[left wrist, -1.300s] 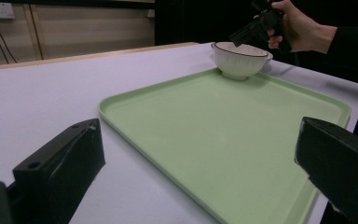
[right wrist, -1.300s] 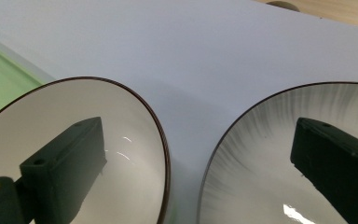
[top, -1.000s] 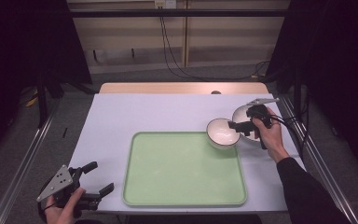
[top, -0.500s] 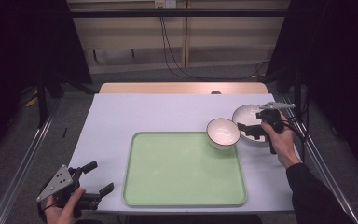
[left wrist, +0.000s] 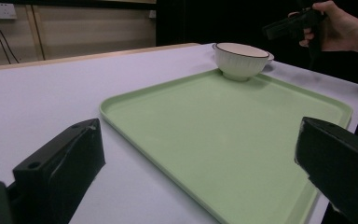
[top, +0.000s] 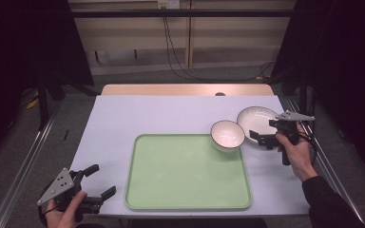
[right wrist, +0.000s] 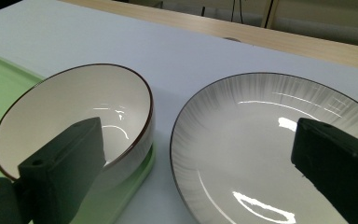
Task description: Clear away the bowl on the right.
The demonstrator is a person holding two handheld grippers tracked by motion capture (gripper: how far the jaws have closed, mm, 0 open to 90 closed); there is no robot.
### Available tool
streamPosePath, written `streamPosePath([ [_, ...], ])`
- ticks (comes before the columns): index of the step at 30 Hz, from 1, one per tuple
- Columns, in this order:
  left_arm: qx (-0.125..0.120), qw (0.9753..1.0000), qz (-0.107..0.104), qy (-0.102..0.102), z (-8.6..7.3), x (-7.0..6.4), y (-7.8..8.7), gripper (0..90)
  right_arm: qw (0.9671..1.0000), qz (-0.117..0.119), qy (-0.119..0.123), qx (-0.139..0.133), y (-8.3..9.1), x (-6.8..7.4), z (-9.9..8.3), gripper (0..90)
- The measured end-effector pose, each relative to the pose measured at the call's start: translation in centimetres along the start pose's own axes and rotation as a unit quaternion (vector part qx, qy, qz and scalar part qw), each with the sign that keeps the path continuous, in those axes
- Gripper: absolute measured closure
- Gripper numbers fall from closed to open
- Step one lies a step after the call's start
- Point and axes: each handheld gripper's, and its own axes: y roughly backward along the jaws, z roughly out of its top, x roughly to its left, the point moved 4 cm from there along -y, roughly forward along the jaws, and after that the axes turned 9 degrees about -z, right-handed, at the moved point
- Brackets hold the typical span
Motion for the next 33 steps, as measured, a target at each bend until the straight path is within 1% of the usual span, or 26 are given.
streamPosePath([
  [3,-0.001,1.0000,0.000,0.001,0.0,0.0,0.0,1.3,1.0000,-0.002,0.000,-0.006,0.5,-0.1,-0.1,2.0],
  [8,-0.004,1.0000,-0.001,0.003,0.0,0.0,0.0,1.3,0.9997,-0.004,-0.007,-0.021,1.9,-0.5,-0.5,2.1],
  [10,-0.005,1.0000,0.000,0.003,0.0,-0.1,0.0,1.3,0.9996,-0.006,-0.008,-0.025,2.7,-0.5,-1.0,2.2],
  [11,-0.005,1.0000,-0.002,0.004,0.0,0.0,0.0,1.3,0.9996,-0.006,-0.008,-0.025,2.7,-0.5,-1.0,2.2],
  [12,-0.005,1.0000,-0.001,0.004,0.0,0.0,0.0,1.3,0.9996,-0.007,-0.007,-0.026,3.2,-0.5,-1.4,2.3],
  [13,-0.006,1.0000,-0.001,0.004,0.0,0.0,0.0,1.3,0.9996,-0.007,-0.007,-0.026,3.2,-0.5,-1.4,2.3],
  [15,-0.006,1.0000,-0.001,0.004,0.0,0.0,0.0,1.3,0.9995,-0.006,-0.005,-0.029,3.7,-0.4,-1.7,2.3],
  [16,-0.006,1.0000,0.002,0.005,0.0,0.0,0.0,1.3,0.9995,-0.005,-0.005,-0.032,4.0,-0.5,-1.9,2.3],
  [18,-0.007,1.0000,-0.001,0.005,0.1,0.0,0.0,1.3,0.9994,-0.004,-0.008,-0.033,4.5,-0.5,-2.1,2.4],
  [21,-0.008,0.9999,-0.001,0.007,0.0,-0.1,0.0,1.3,0.9991,-0.004,-0.016,-0.039,5.4,-0.5,-2.6,2.6],
  [23,-0.008,0.9999,-0.001,0.007,0.0,-0.1,0.0,1.3,0.9991,-0.004,-0.012,-0.040,5.6,-0.5,-2.7,2.6],
  [24,-0.008,0.9999,-0.001,0.007,0.1,-0.1,0.0,1.3,0.9990,-0.005,-0.014,-0.043,5.9,-0.4,-3.0,2.7],
  [25,-0.008,0.9999,-0.002,0.007,0.1,-0.1,0.0,1.3,0.9990,-0.005,-0.014,-0.043,5.9,-0.4,-3.0,2.7],
  [27,-0.009,0.9999,0.002,0.009,0.0,-0.1,0.0,1.3,0.9988,-0.002,-0.012,-0.046,6.3,-0.3,-3.3,2.6],
  [31,-0.010,0.9999,0.002,0.010,0.1,-0.1,0.0,1.3,0.9982,-0.005,-0.017,-0.058,7.0,-0.3,-3.7,2.8],
  [32,-0.015,0.9998,0.002,0.015,0.1,-0.2,-0.1,1.3,0.9980,-0.006,-0.021,-0.060,7.2,-0.3,-3.9,2.8],
  [33,-0.016,0.9997,0.002,0.016,0.1,-0.2,-0.1,1.3,0.9980,-0.008,-0.018,-0.060,7.5,-0.2,-4.2,2.8],
])
